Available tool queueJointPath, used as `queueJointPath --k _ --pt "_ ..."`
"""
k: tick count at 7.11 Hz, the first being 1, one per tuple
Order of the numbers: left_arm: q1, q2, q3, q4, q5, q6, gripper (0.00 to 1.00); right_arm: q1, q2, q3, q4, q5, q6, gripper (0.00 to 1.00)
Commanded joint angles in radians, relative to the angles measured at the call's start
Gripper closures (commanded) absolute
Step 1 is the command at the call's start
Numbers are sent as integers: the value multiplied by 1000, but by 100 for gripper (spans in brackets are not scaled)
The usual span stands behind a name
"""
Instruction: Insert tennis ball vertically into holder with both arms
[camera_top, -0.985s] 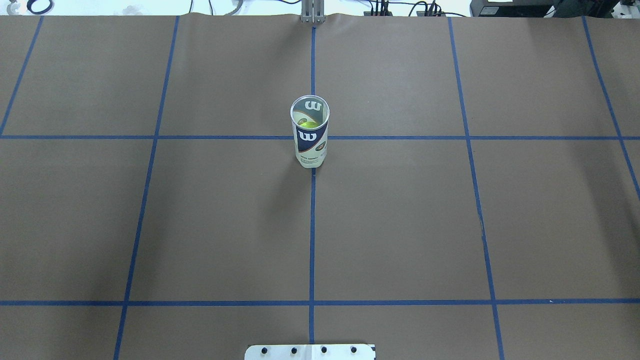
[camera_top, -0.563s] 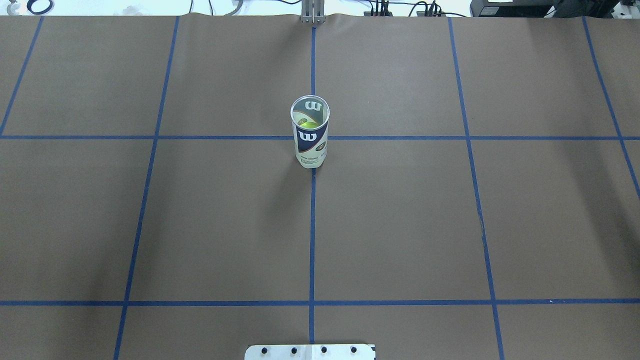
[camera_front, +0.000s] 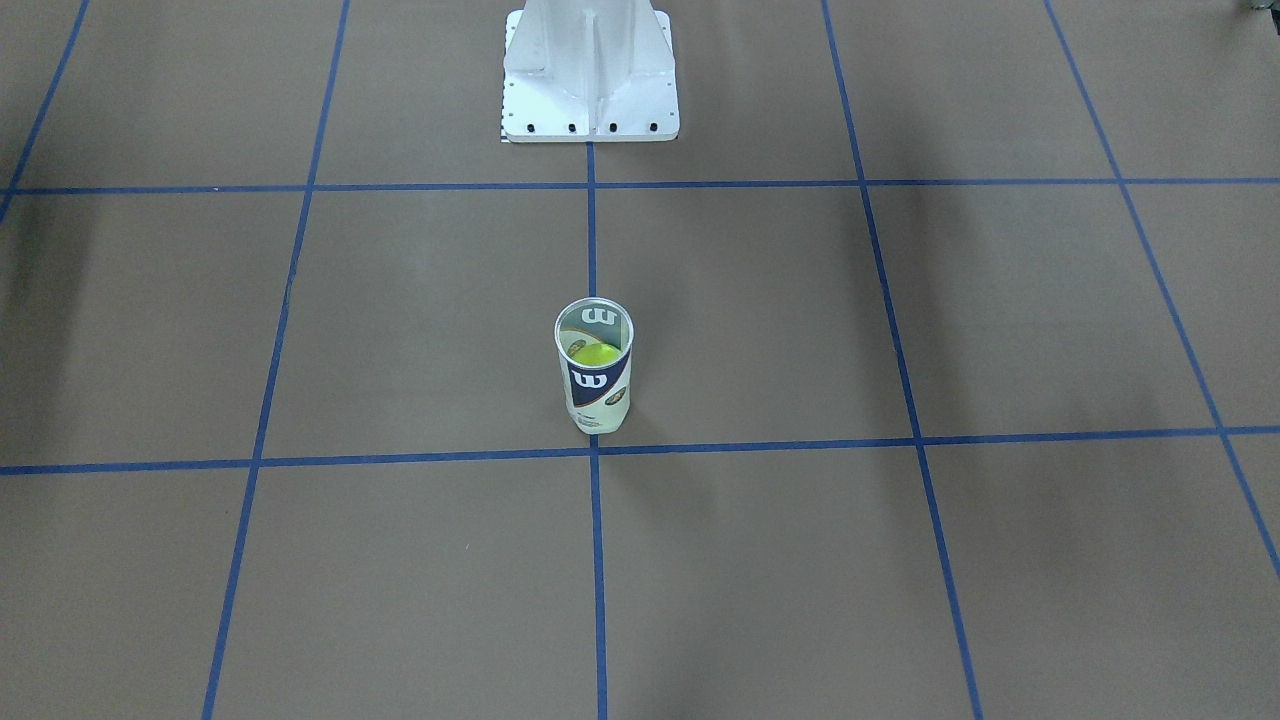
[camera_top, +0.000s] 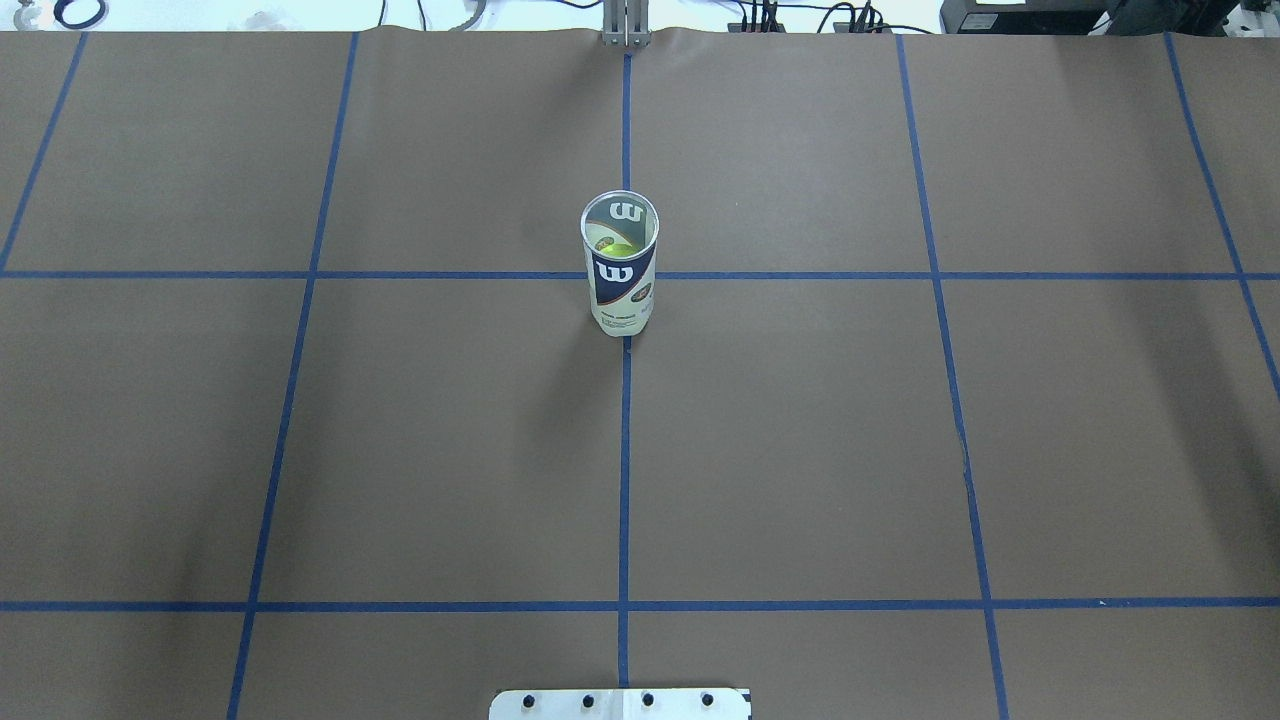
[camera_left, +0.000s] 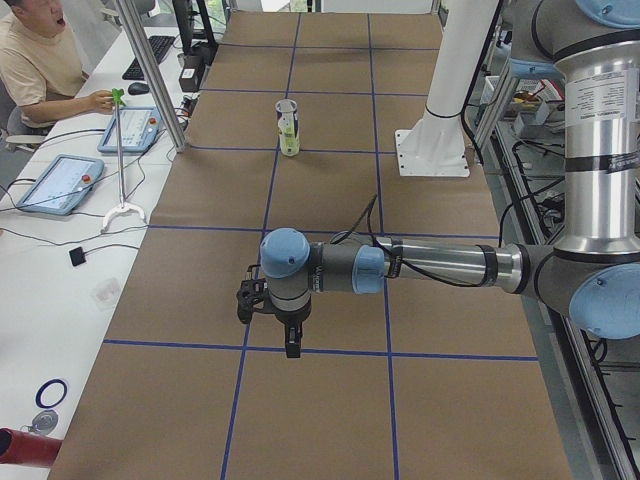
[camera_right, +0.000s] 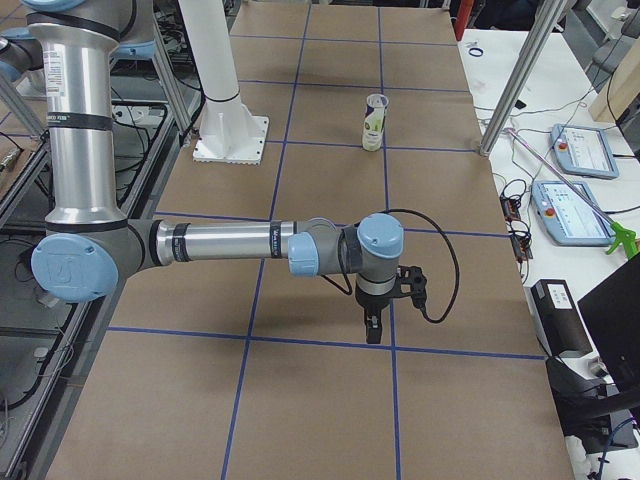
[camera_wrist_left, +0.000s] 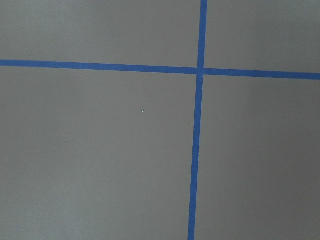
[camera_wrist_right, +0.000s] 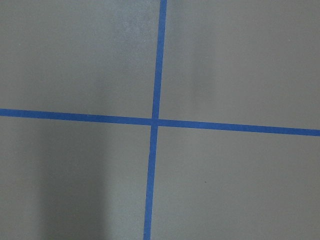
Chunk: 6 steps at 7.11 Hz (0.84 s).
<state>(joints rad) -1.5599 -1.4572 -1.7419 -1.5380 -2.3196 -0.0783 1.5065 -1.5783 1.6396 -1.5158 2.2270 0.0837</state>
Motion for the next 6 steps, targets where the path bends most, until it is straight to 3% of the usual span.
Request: queueJointPath --k 1,6 --pt "3 5 39 -1 0 0 0 0 0 -10 0 0 2 0" --pt "4 6 47 6 0 0 0 0 -9 -52 0 3 -4 0"
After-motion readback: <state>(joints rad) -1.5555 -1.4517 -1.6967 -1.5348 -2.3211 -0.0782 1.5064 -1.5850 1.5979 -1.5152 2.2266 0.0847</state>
